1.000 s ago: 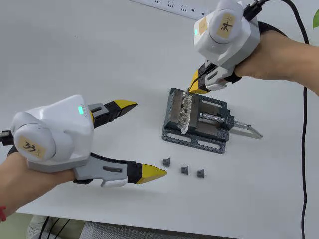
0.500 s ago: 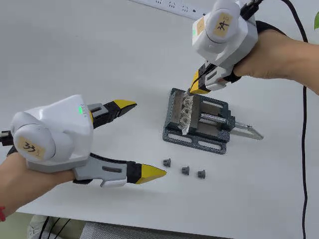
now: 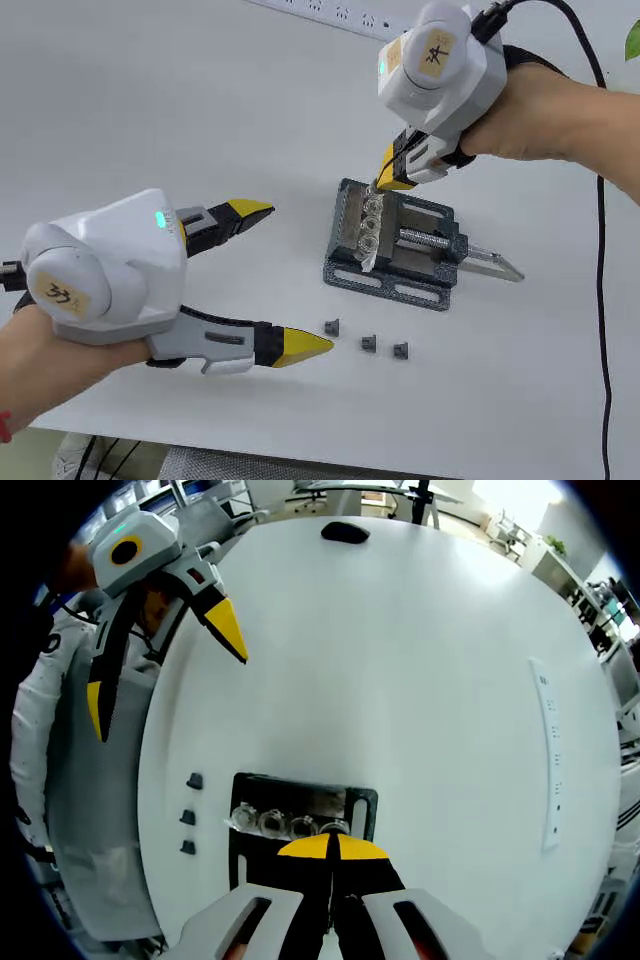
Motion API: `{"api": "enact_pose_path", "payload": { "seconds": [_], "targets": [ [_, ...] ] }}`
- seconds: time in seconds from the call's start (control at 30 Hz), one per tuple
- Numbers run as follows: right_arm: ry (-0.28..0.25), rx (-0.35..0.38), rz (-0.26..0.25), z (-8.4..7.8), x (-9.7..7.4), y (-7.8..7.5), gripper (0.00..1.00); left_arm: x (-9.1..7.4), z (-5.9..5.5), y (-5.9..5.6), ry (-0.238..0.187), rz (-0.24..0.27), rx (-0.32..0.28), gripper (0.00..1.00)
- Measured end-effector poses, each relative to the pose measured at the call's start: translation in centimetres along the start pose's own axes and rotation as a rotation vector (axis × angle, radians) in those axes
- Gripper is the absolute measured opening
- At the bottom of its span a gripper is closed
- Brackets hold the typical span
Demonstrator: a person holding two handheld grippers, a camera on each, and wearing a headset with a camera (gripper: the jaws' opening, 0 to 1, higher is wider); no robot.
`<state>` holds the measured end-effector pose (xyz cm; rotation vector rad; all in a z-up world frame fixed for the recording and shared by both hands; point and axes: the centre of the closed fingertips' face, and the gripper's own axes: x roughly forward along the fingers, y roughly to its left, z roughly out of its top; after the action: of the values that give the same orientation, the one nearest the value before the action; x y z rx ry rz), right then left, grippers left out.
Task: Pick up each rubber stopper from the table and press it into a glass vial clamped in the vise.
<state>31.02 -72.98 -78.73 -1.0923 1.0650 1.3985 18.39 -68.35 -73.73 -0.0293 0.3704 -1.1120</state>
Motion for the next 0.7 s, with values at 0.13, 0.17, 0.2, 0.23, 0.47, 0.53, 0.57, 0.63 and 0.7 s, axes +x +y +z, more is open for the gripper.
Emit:
{"api": "enact_pose_path", "payload": {
  "seconds": [0.13, 0.17, 0.2, 0.23, 0.47, 0.53, 0.57, 0.63, 0.7],
  "targets": [
    [-0.001, 0.007, 0.003, 0.1, 0.0, 0.0, 0.0, 0.1, 0.3, -0.3, 0.001, -0.006, 0.01, 0.85],
    [-0.008, 0.008, 0.002, 0.1, 0.0, -0.1, 0.0, 0.2, 0.4, -0.4, 0.0, -0.008, 0.014, 0.85],
    [-0.013, 0.011, -0.001, 0.1, -0.1, -0.1, 0.0, 0.2, 0.6, -0.5, -0.001, -0.008, 0.017, 0.85],
    [-0.017, 0.001, -0.009, 0.2, -0.1, 0.1, 0.0, 0.1, 0.7, -0.5, -0.003, -0.009, 0.017, 0.85],
    [-0.043, 0.033, -0.019, 0.3, -0.2, -0.2, 0.0, -0.3, 1.1, -0.5, 0.0, -0.001, 0.03, 0.85],
    [-0.052, 0.036, -0.019, 0.3, -0.2, -0.3, 0.0, -0.4, 1.1, -0.5, 0.002, 0.0, 0.034, 0.85],
    [-0.057, 0.044, -0.021, 0.3, -0.2, -0.2, 0.0, -0.4, 1.2, -0.5, 0.002, 0.001, 0.034, 0.85],
    [-0.065, 0.041, -0.024, 0.3, -0.2, -0.3, 0.0, -0.5, 1.2, -0.5, 0.002, 0.004, 0.035, 0.85],
    [-0.075, 0.046, -0.028, 0.2, -0.3, -0.1, 0.0, -0.5, 1.2, -0.5, 0.003, 0.005, 0.035, 0.85]
  ]
}}
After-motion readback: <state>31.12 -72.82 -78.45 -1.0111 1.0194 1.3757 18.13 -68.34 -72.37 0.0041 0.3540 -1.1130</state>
